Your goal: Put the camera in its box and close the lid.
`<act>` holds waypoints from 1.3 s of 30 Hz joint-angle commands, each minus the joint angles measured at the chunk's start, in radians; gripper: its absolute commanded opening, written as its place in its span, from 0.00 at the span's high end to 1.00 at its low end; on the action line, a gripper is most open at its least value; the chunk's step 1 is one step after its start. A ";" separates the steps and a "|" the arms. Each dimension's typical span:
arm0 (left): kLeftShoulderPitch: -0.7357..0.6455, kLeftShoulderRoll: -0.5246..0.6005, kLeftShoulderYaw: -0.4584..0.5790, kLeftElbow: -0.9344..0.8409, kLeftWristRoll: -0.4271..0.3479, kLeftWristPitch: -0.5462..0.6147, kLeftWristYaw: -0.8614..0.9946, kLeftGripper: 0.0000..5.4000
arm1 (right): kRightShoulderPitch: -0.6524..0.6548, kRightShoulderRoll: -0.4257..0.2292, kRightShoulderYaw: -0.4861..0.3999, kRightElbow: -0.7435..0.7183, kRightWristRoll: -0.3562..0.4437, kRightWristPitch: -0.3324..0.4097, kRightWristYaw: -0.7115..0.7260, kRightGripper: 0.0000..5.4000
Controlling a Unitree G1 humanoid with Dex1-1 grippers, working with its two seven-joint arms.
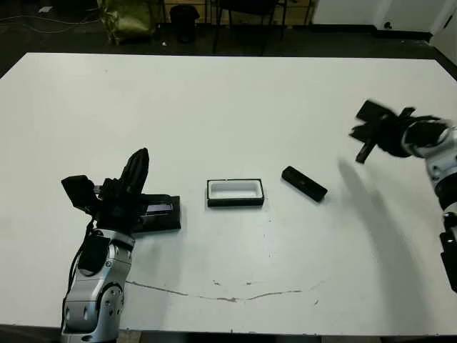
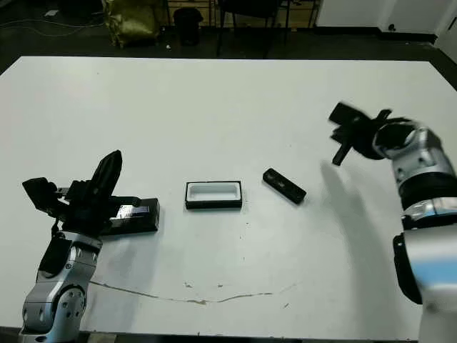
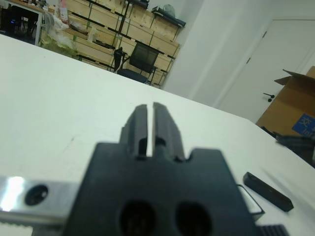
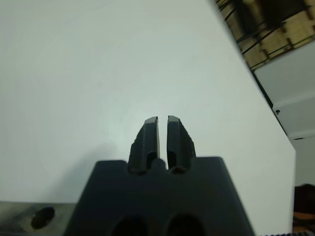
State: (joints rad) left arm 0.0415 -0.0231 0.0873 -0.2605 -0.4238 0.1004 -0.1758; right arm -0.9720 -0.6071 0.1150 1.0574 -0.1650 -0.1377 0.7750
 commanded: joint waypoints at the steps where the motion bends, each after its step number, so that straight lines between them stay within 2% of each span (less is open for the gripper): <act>1: 0.016 0.001 0.001 0.004 0.014 0.013 0.016 1.00 | 0.087 -0.001 -0.142 -0.145 0.187 0.026 0.082 1.00; 2: 0.016 0.001 0.001 0.001 0.012 0.020 0.019 1.00 | 0.130 0.006 -0.184 -0.227 0.252 0.041 0.102 1.00; 4: 0.016 0.002 0.000 -0.003 0.010 0.027 0.020 1.00 | 0.220 0.018 -0.243 -0.420 0.364 0.133 0.115 1.00; 8: 0.013 0.000 -0.003 -0.005 0.008 0.033 0.020 1.00 | 0.390 0.028 -0.292 -0.775 0.486 0.319 0.054 1.00; 10: 0.014 0.000 -0.005 -0.002 0.013 0.028 0.018 1.00 | 0.482 0.018 -0.288 -0.938 0.467 0.342 0.005 1.00; 11: 0.015 0.001 -0.007 -0.004 0.018 0.031 0.022 1.00 | 0.532 0.017 -0.283 -1.002 0.447 0.320 -0.011 1.00; 16: 0.020 -0.003 -0.005 -0.010 0.022 0.035 0.028 1.00 | 0.729 0.008 -0.235 -1.241 0.325 0.325 -0.113 1.00; 20: 0.018 0.000 -0.003 0.003 0.022 0.021 0.014 1.00 | 0.835 0.021 -0.195 -1.308 0.258 0.263 -0.146 1.00; 23: 0.016 -0.001 -0.003 0.007 0.025 0.018 0.011 1.00 | 0.878 0.015 -0.158 -1.325 0.195 0.211 -0.163 1.00; 25: 0.017 -0.004 -0.004 0.003 0.023 0.023 0.014 1.00 | 0.897 0.008 -0.140 -1.333 0.166 0.201 -0.165 1.00; 29: 0.019 -0.004 -0.003 -0.004 0.018 0.032 0.016 1.00 | 0.927 0.012 -0.125 -1.378 0.176 0.285 -0.150 1.00; 34: 0.017 -0.001 0.003 0.001 0.010 0.032 0.008 1.00 | 0.925 0.027 -0.138 -1.372 0.242 0.325 -0.138 1.00; 37: 0.021 -0.001 -0.001 -0.006 0.025 0.035 0.019 1.00 | 0.908 0.010 -0.142 -1.371 0.270 0.379 -0.126 1.00; 39: 0.023 -0.004 -0.001 -0.012 0.023 0.042 0.024 1.00 | 0.889 -0.006 -0.143 -1.349 0.286 0.378 -0.096 1.00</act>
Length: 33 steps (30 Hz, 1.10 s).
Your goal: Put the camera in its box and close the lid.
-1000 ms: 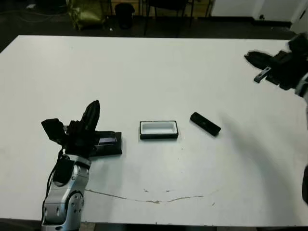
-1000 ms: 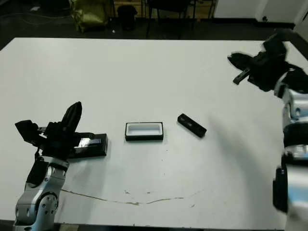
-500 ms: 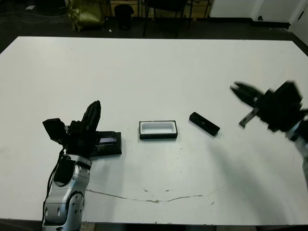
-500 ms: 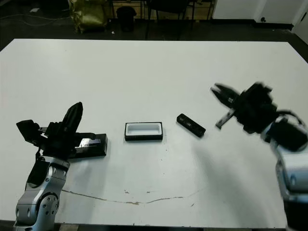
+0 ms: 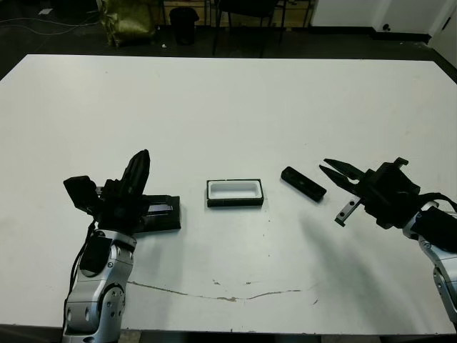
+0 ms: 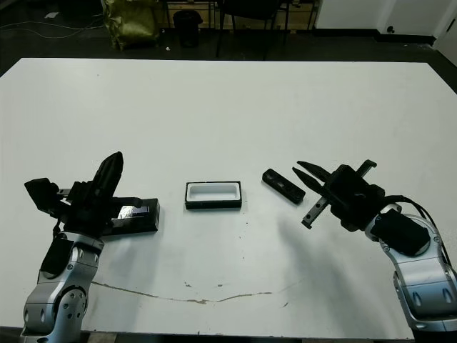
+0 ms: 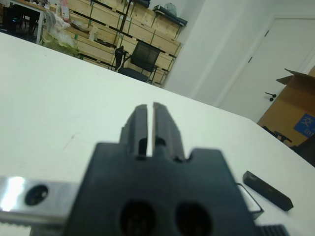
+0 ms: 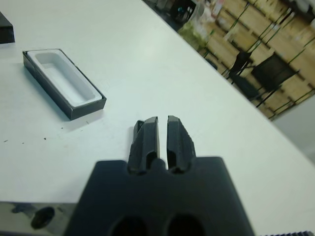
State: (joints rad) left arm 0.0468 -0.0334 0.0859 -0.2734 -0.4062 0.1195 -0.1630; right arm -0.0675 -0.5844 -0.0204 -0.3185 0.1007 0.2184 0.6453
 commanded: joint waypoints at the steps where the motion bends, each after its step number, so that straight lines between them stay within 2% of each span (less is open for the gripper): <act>1: 0.018 0.006 0.000 -0.001 0.004 0.029 0.014 1.00 | -0.027 -0.035 -0.008 0.045 0.029 0.013 0.052 0.98; 3: 0.019 0.008 -0.001 -0.001 0.008 0.028 0.013 1.00 | -0.051 -0.055 -0.002 0.083 0.028 -0.008 0.085 0.94; 7: 0.022 0.007 -0.003 0.011 0.019 0.001 0.002 1.00 | -0.102 -0.084 0.019 0.161 0.027 -0.021 0.152 0.77; 11: 0.024 0.004 0.001 0.004 0.013 0.013 0.006 1.00 | -0.141 -0.081 0.042 0.272 0.010 -0.098 0.190 0.61; 17: 0.025 0.003 0.000 0.001 0.017 0.018 0.012 1.00 | -0.167 -0.075 0.055 0.335 0.019 -0.081 0.204 0.36; 21: 0.023 0.001 0.002 0.011 0.006 0.007 -0.003 1.00 | -0.180 -0.083 0.069 0.367 -0.012 -0.125 0.206 0.20; 25: 0.019 0.004 0.004 0.025 0.010 -0.008 -0.017 1.00 | -0.188 -0.084 0.082 0.370 -0.011 -0.094 0.218 0.03; 26: 0.019 0.003 0.004 0.026 0.014 -0.010 -0.015 1.00 | -0.187 -0.083 0.083 0.367 -0.008 -0.083 0.220 0.01; 33: 0.024 0.004 0.002 0.010 0.028 0.009 0.004 1.00 | -0.171 -0.074 0.101 0.310 0.004 0.039 0.220 0.01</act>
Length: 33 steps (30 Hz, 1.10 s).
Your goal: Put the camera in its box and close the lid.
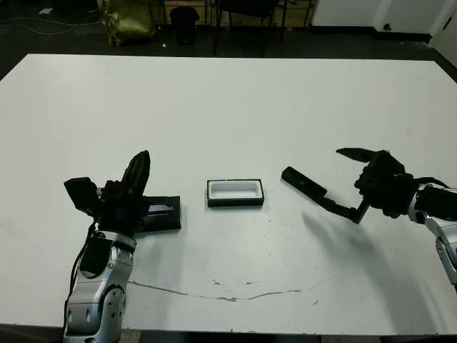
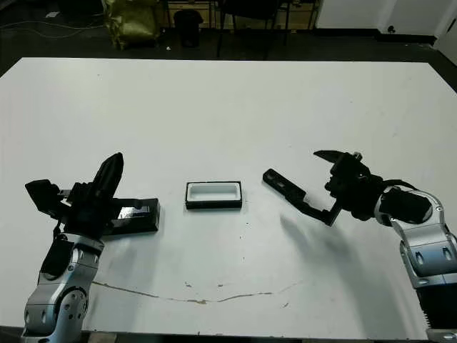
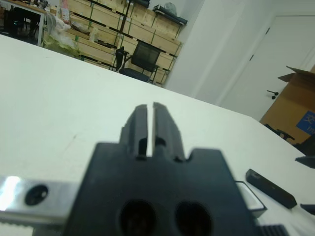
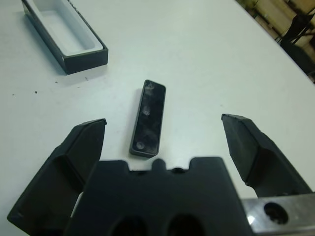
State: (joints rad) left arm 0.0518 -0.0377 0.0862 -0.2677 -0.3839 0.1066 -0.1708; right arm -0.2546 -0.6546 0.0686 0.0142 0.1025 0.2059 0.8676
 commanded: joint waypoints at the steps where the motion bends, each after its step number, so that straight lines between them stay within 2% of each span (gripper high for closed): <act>1: 0.019 0.008 0.003 0.002 0.003 0.026 0.013 1.00 | 0.018 -0.002 0.012 -0.030 0.002 0.064 -0.005 0.01; 5: 0.017 0.007 0.007 0.009 -0.010 0.023 0.004 1.00 | 0.017 0.012 0.011 -0.002 0.011 0.071 0.000 0.01; 9: 0.018 0.005 0.004 0.006 -0.005 0.025 0.010 1.00 | 0.012 0.009 0.019 -0.004 0.012 0.108 0.001 0.01; 13: 0.019 0.004 0.001 0.003 0.004 0.026 0.017 1.00 | 0.004 0.019 0.027 0.040 0.004 0.069 0.001 0.01; 16: 0.019 0.003 0.001 0.003 -0.001 0.023 0.014 1.00 | -0.004 0.028 0.026 0.070 0.012 0.069 0.003 0.01; 20: 0.021 0.005 0.000 0.003 0.002 0.020 0.015 1.00 | -0.016 0.040 0.028 0.123 0.009 0.030 0.011 0.01; 23: 0.021 0.003 0.001 0.002 -0.003 0.022 0.014 1.00 | -0.025 0.050 0.029 0.152 0.011 0.035 0.009 0.01; 33: 0.023 -0.001 0.001 0.006 -0.003 0.016 0.011 1.00 | -0.061 0.093 0.049 0.258 -0.009 -0.026 -0.007 0.01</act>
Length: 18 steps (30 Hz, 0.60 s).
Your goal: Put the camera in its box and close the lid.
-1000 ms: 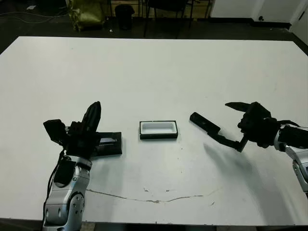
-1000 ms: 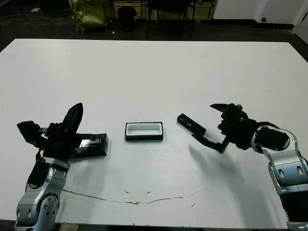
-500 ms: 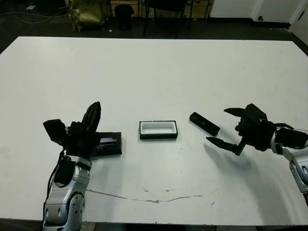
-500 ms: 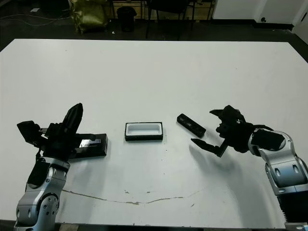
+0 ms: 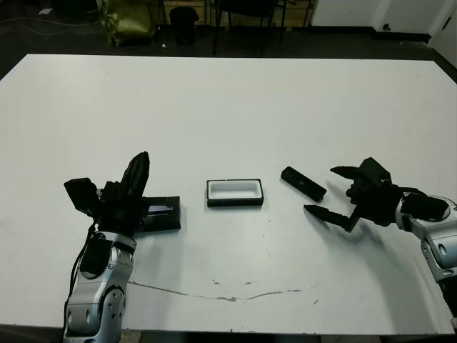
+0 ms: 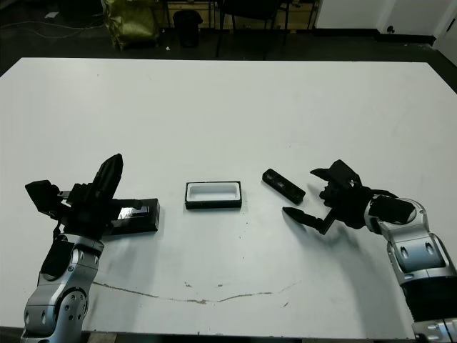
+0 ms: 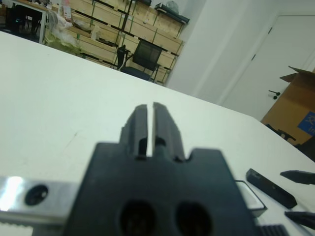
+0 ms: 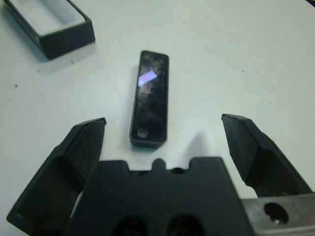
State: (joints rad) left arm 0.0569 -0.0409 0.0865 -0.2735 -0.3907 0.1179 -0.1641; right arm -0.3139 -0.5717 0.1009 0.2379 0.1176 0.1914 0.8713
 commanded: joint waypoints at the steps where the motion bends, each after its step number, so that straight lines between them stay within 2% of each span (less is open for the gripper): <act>1: 0.017 0.002 0.000 0.013 0.006 0.004 0.006 1.00 | -0.005 0.013 0.023 0.044 -0.032 -0.030 -0.011 0.01; 5: 0.013 0.006 0.004 0.020 0.000 0.005 -0.001 1.00 | -0.024 0.040 0.031 0.108 -0.016 -0.075 0.015 0.01; 10: 0.016 0.003 0.003 0.025 0.002 -0.004 -0.004 1.00 | -0.042 0.066 0.072 0.139 -0.057 -0.079 -0.011 0.02; 12: 0.018 0.000 0.003 0.020 -0.004 0.001 -0.002 1.00 | -0.047 0.076 0.093 0.140 -0.073 -0.061 -0.027 0.07; 18: 0.021 -0.003 0.001 0.008 -0.002 0.013 0.012 1.00 | -0.041 0.101 0.130 0.145 -0.090 0.007 -0.056 0.32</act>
State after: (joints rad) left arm 0.0600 -0.0439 0.0868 -0.2703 -0.3942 0.1137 -0.1642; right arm -0.3951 -0.4779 0.1889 0.3501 0.0813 0.1322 0.8285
